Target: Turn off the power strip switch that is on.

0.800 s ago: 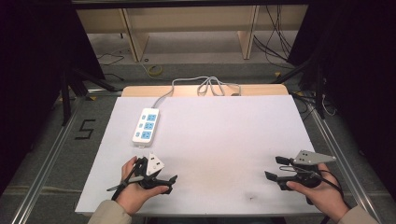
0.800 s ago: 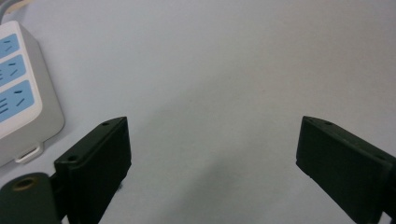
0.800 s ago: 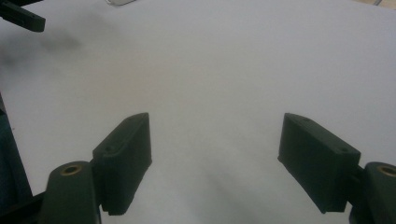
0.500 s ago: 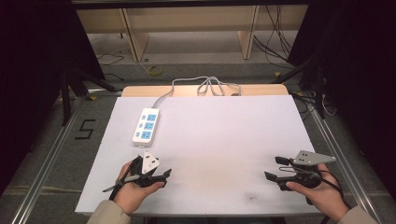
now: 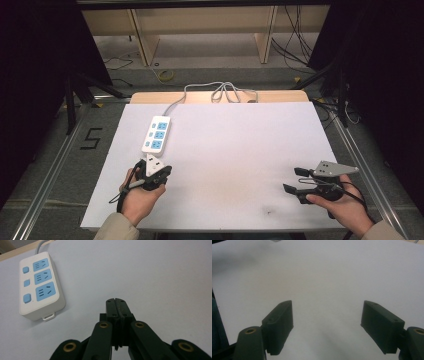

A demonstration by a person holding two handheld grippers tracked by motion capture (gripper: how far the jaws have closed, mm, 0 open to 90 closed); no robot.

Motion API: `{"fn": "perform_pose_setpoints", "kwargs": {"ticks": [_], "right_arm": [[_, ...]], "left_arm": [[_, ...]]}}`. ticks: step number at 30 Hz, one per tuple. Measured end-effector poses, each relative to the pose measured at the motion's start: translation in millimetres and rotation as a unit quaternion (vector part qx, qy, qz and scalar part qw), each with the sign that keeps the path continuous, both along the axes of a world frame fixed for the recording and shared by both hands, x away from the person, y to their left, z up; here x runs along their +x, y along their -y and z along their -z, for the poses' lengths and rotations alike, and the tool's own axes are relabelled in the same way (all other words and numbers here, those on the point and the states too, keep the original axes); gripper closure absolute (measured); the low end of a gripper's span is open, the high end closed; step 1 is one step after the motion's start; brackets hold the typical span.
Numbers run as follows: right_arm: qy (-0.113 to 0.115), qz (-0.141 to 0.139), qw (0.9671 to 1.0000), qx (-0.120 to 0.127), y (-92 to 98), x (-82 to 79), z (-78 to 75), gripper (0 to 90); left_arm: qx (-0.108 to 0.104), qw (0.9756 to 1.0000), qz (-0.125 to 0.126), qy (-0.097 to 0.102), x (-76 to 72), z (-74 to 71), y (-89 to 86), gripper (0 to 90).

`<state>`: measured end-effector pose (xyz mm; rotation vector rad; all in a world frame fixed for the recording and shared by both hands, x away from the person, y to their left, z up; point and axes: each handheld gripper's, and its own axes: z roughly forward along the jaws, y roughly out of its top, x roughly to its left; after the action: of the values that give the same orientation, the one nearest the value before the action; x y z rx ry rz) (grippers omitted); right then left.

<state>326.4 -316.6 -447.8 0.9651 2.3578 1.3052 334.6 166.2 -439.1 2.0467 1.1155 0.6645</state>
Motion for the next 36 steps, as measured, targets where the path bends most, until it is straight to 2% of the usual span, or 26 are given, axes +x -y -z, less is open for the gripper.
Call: {"fn": "perform_pose_setpoints", "kwargs": {"ticks": [2, 5, 8, 12, 21, 27, 30, 31, 36], "right_arm": [[0.0, 0.0, 1.0, 0.0, -0.1, 0.0, 0.1, 25.9], [0.0, -0.001, 1.0, 0.001, -0.5, -0.1, 0.1, 25.9], [0.0, -0.003, 1.0, 0.001, -0.5, 0.3, 0.4, 26.0], [-0.001, -0.004, 1.0, -0.002, -0.8, 0.7, 0.4, 26.0], [-0.001, -0.004, 1.0, -0.004, -1.2, 1.2, 0.6, 26.0], [-0.001, -0.005, 1.0, -0.005, -1.3, 1.2, 0.7, 26.0], [-0.002, -0.005, 1.0, -0.005, -1.2, 1.3, 0.7, 26.0], [-0.001, -0.005, 1.0, -0.005, -1.3, 1.3, 0.7, 26.0], [-0.002, -0.005, 1.0, -0.005, -1.3, 1.3, 0.8, 26.0]], "left_arm": [[-0.001, 1.0, -0.002, -0.001, 1.0, 0.1, 0.5, 89.8], [0.017, 0.9998, -0.011, 0.004, 4.6, -1.5, 0.6, 89.8], [0.014, 0.9996, -0.024, 0.004, 8.6, -2.1, -0.8, 89.8], [0.013, 0.9989, -0.046, -0.001, 21.5, -3.2, -6.8, 89.8], [0.023, 0.9977, -0.063, 0.002, 38.6, -5.6, -10.7, 89.9], [0.027, 0.9963, -0.081, -0.007, 50.5, -4.3, -18.4, 89.9], [0.023, 0.9961, -0.085, -0.01, 54.7, -4.9, -21.3, 89.9], [0.015, 0.996, -0.087, -0.009, 56.3, -6.6, -23.7, 89.9], [0.012, 0.9954, -0.094, -0.01, 58.9, -8.1, -26.5, 89.9]]}}
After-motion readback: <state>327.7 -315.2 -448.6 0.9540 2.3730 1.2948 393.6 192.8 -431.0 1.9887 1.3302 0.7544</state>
